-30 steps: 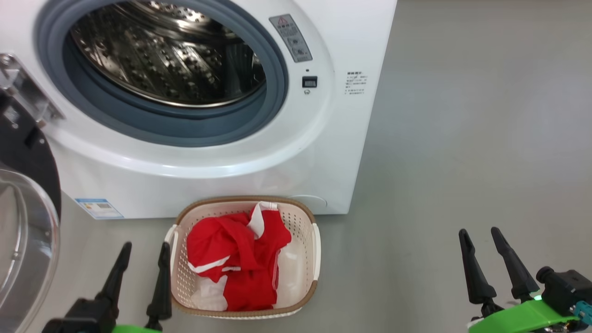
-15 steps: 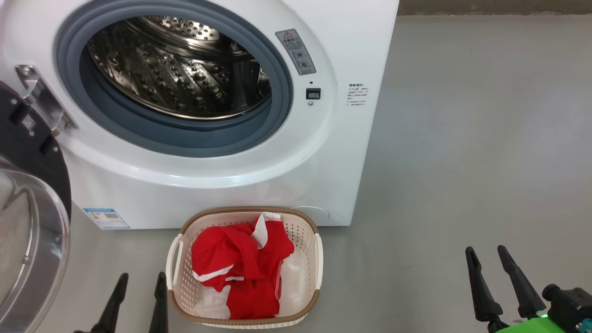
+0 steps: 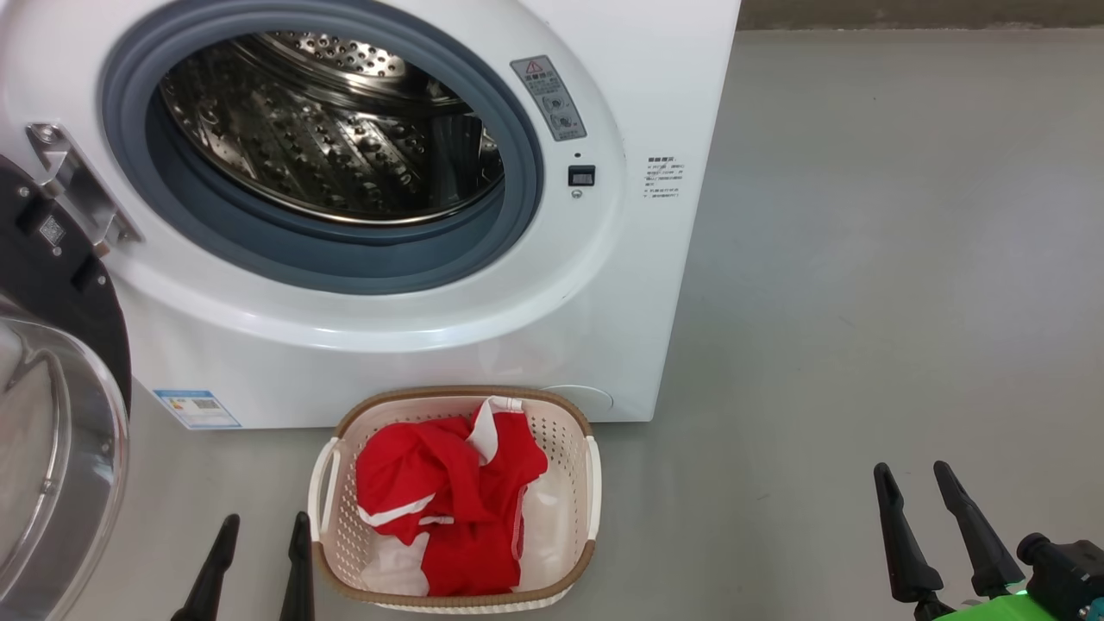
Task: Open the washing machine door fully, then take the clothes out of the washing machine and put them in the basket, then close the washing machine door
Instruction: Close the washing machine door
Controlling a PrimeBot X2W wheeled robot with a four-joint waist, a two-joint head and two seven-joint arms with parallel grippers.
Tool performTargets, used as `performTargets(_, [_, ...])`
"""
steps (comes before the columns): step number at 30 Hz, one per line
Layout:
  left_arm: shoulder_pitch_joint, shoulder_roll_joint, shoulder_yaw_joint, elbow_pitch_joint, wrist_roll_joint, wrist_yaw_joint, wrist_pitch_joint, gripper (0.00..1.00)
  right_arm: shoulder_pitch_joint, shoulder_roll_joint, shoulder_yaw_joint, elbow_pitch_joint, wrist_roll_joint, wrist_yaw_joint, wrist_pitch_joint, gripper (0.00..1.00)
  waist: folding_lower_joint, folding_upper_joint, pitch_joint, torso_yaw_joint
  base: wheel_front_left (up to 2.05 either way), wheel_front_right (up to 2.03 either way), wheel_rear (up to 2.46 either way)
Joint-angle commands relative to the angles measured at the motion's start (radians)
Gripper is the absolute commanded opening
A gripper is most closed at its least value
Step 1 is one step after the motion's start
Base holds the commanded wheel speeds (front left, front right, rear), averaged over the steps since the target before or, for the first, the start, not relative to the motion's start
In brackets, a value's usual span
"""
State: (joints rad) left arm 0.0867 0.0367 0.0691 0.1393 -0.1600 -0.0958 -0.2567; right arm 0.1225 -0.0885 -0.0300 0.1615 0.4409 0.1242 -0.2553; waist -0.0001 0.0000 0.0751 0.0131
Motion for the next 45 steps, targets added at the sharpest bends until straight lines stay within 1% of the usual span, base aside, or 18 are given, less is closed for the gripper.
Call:
performTargets(1, [-0.017, 0.014, 0.03, -0.026, -0.006, 0.009, -0.005, 1.0, -0.014, -0.017, 0.014, -0.026, 0.006, 0.007, -0.006, 1.0, 0.0001, 0.0, 0.0, 0.0, 0.0, 0.0, 0.0])
performTargets(14, [-0.018, 0.014, 0.025, -0.034, 0.005, 0.015, -0.005, 1.0, -0.014, -0.01, 0.012, -0.025, 0.003, 0.007, -0.006, 1.0, 0.0001, 0.0, -0.004, 0.002, -0.19, 0.19, 0.0])
performTargets(31, [-0.02, 0.014, 0.022, -0.042, 0.001, 0.013, -0.005, 1.0, -0.017, -0.004, 0.013, -0.023, 0.005, 0.007, -0.006, 1.0, 0.0001, 0.0, -0.003, 0.004, -1.25, 1.25, 0.0])
performTargets(45, [-0.011, 0.014, 0.017, -0.041, -0.004, 0.017, -0.005, 1.0, -0.007, -0.007, 0.016, -0.023, 0.006, 0.007, -0.006, 1.0, 0.0001, 0.0, -0.015, 0.011, -0.09, 0.09, 0.0])
